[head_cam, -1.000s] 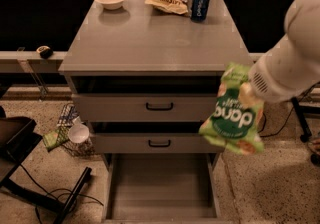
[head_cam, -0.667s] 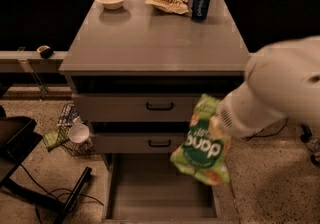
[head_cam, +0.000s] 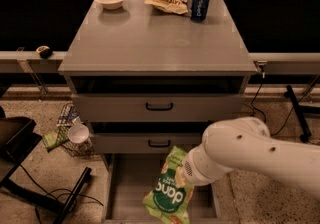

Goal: Place green rice chip bag into bottom drawer

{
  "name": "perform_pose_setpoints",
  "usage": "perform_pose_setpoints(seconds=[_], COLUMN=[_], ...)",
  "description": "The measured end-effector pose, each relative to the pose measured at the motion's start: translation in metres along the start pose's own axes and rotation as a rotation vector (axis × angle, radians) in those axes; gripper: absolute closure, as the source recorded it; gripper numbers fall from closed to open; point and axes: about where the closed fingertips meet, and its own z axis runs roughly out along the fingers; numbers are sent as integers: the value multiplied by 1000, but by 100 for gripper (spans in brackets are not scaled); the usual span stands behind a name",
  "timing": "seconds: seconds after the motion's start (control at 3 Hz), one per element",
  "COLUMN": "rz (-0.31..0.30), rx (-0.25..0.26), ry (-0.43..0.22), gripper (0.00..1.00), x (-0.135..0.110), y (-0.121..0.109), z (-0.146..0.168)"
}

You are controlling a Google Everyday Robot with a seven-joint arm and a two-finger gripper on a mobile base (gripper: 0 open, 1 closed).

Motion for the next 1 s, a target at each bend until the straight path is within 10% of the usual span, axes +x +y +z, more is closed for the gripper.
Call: perform_pose_setpoints(seconds=[0.67, 1.0], rz=[151, 163], rx=[-179, -220], ry=[-16, -24], gripper=[100, 100], x=[-32, -36], y=[-10, -20], z=[156, 168])
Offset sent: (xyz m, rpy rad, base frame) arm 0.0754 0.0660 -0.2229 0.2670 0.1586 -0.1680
